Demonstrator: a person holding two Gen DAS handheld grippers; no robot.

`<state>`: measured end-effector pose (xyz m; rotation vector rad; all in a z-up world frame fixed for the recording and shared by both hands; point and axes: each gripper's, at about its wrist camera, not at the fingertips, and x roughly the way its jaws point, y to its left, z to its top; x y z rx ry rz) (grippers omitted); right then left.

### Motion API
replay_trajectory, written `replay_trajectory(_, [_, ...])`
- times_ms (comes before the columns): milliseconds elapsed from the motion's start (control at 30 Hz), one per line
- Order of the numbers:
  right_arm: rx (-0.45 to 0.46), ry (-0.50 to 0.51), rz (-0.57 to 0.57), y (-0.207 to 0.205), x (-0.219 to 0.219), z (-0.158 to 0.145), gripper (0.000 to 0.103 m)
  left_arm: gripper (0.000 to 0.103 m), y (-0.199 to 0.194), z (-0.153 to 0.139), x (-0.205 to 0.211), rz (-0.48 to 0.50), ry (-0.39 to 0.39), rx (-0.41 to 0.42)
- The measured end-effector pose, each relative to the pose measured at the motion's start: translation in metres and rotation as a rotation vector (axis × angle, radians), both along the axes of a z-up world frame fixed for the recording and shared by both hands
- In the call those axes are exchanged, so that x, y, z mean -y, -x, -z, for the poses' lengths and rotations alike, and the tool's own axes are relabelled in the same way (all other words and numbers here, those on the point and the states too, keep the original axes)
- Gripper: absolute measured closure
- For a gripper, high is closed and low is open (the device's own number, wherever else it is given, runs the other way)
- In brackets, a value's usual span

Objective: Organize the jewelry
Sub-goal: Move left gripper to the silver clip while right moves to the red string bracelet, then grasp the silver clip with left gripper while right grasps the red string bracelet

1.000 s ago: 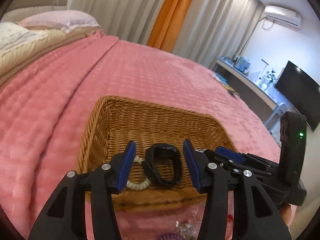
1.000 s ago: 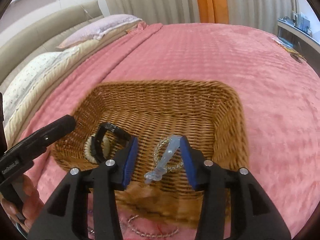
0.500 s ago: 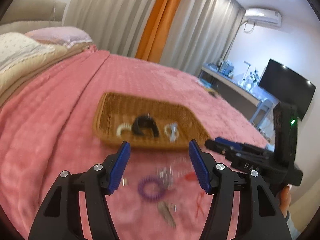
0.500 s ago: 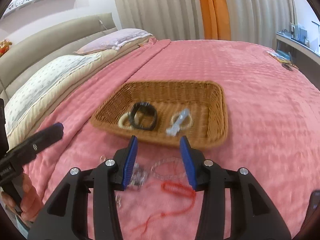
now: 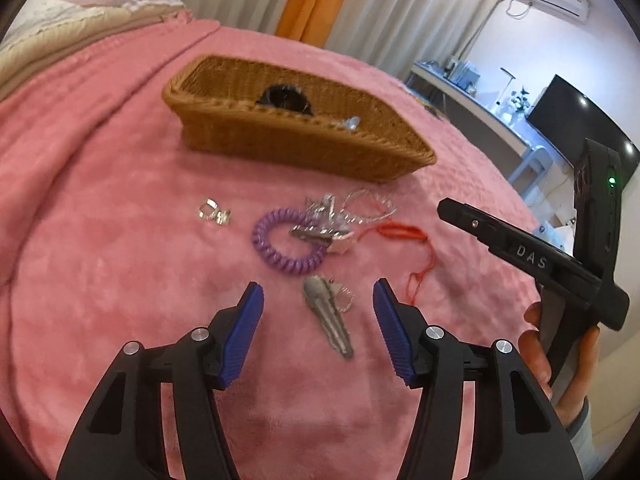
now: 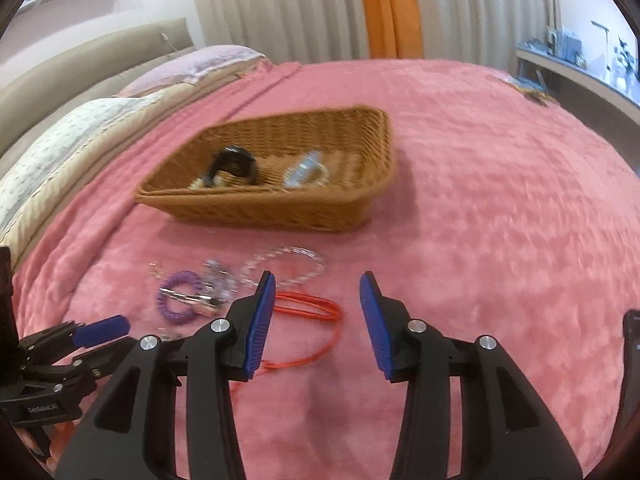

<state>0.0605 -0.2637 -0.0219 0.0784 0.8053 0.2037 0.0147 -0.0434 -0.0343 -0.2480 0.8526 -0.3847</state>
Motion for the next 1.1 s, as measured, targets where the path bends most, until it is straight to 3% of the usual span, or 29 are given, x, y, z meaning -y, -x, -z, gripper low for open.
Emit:
replay_trajectory(200, [-0.133,-0.005,-0.023,-0.021,-0.004,0.023,0.065,0.049,-0.004,0.007,-0.003,0.027,0.033,-0.023])
replay_trajectory(367, [-0.133,0.094,-0.066,-0.006,-0.027,0.024,0.087,0.049,-0.003,0.01,0.0,0.036,0.05,-0.036])
replay_trajectory(533, [-0.146,0.089,-0.085,0.021,-0.039,0.023,0.088,0.049,0.0,0.012,0.003,0.06,0.044,-0.033])
replay_trajectory(733, [-0.17,0.041,-0.087,0.055,-0.04,0.022,0.088,0.049,0.007,0.011,0.021,0.085,-0.057,-0.007])
replay_trajectory(833, [-0.167,0.027,-0.104,0.064,-0.036,0.02,0.086,0.057,0.007,0.013,0.026,0.072,-0.097,-0.007])
replay_trajectory(900, [-0.156,0.028,-0.111,0.065,-0.035,0.018,0.08,0.066,0.005,0.015,0.027,0.065,-0.113,-0.015])
replay_trajectory(1000, [-0.139,0.031,-0.116,0.064,-0.034,0.014,0.074,0.068,0.005,0.016,0.026,0.062,-0.119,-0.016])
replay_trajectory(1100, [-0.121,0.05,-0.115,0.06,-0.036,0.011,0.074,0.085,0.005,0.018,0.028,0.062,-0.132,-0.018])
